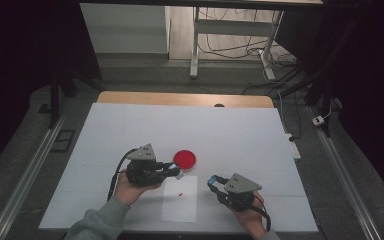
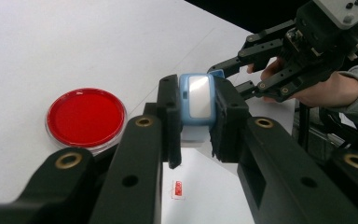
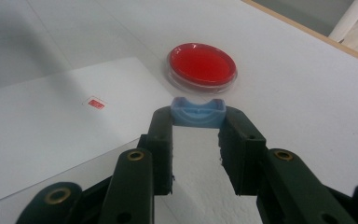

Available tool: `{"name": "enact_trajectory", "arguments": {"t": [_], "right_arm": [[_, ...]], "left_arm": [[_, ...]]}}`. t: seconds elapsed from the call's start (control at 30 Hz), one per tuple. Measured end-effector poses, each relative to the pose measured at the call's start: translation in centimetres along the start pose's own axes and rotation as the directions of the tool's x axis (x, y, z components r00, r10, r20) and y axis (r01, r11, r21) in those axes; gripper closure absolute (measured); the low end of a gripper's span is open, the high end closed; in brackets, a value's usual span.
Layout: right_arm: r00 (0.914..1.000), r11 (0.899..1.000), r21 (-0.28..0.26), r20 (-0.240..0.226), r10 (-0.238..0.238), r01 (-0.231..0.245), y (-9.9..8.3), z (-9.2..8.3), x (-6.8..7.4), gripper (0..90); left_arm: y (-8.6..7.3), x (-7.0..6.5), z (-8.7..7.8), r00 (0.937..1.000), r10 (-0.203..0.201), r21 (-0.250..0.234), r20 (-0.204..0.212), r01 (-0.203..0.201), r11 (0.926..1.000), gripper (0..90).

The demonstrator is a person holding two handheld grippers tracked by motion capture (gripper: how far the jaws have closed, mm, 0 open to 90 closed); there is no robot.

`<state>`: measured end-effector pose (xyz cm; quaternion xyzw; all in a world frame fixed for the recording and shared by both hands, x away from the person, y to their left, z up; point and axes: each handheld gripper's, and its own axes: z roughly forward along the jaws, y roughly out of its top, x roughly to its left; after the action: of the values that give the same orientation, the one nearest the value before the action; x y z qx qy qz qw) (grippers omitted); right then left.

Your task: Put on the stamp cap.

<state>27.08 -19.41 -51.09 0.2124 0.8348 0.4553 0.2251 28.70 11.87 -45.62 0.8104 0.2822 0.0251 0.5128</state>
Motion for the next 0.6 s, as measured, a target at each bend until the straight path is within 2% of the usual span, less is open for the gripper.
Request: {"name": "enact_trajectory", "arguments": {"t": [0.6], "right_arm": [[0.9987,0.999,0.011,-0.038,-0.033,0.033,0.6,1.5,1.6,65.7]], "left_arm": [[0.1,-0.4,0.6,0.9999,0.001,0.000,0.016,-0.001,1.0000,75.0]]}}
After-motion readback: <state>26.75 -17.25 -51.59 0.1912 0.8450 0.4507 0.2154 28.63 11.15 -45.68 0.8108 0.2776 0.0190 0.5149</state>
